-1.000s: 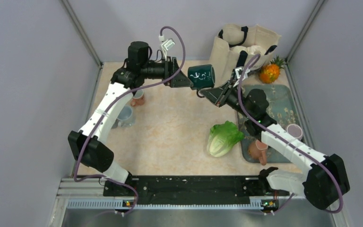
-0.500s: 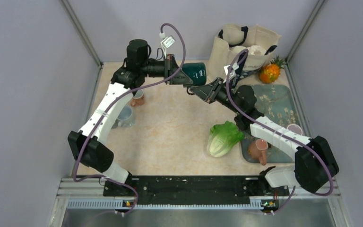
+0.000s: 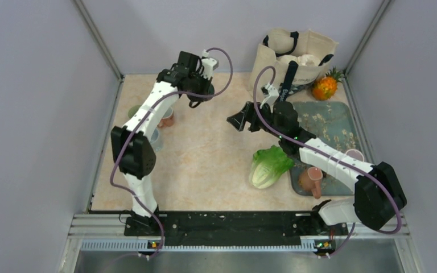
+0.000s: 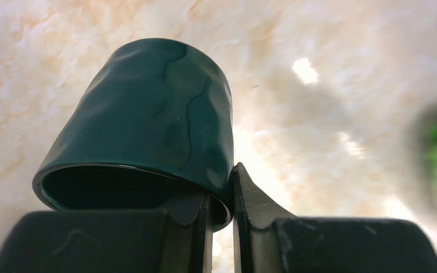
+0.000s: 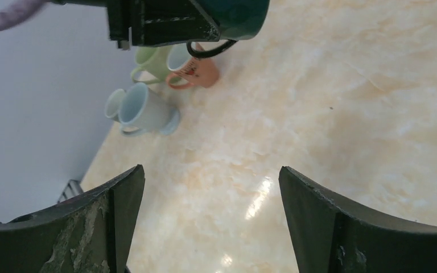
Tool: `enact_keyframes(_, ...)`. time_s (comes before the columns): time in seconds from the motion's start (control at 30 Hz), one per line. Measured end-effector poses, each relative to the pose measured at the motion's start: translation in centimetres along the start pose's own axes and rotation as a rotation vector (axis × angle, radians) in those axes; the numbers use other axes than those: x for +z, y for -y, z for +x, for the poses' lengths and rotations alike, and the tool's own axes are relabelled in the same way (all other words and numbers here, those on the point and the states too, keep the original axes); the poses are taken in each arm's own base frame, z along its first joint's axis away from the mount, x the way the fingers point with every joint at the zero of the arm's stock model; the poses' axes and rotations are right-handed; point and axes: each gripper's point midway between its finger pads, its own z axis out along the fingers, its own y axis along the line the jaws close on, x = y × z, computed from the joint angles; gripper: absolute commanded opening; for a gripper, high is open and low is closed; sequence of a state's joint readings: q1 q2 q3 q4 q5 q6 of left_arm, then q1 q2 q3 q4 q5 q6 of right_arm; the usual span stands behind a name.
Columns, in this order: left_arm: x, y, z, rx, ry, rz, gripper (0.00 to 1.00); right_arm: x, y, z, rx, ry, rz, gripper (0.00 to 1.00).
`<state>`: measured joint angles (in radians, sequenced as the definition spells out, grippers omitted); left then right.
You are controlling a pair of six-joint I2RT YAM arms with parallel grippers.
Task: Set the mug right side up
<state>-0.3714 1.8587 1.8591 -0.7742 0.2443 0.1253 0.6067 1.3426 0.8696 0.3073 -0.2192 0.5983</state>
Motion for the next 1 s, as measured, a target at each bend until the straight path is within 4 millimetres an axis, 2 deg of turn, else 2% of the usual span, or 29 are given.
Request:
enact_keyframes(0.13, 4.6, -4.0, 3.3, 0.127, -0.176, -0.105, 0.0, -0.9, 1.9, 0.8, -0.061, -0.034, 0.093, 0.88)
enact_keyframes(0.3, 7.8, -7.0, 6.2, 0.258, -0.327, -0.164, 0.0, -2.8, 2.7, -0.2, -0.152, -0.022, 0.167, 0.89)
enact_keyframes(0.5, 9.1, -8.5, 7.2, 0.37, -0.398, -0.177, 0.0, -4.2, 3.2, -1.3, -0.22, -0.006, 0.225, 0.89)
enact_keyframes(0.8, 10.4, -8.8, 8.3, 0.478, -0.442, -0.121, 0.01, -4.8, 4.1, -1.2, -0.258, -0.021, 0.268, 0.9)
enact_keyframes(0.93, 11.0, -9.0, 9.0, 0.504, -0.469, -0.105, 0.12, -5.0, 4.0, -1.4, -0.267, -0.013, 0.271, 0.9)
enact_keyframes(1.0, 11.4, -9.1, 9.4, 0.512, -0.479, -0.097, 0.23, -5.1, 4.0, -1.5, -0.27, -0.012, 0.273, 0.9)
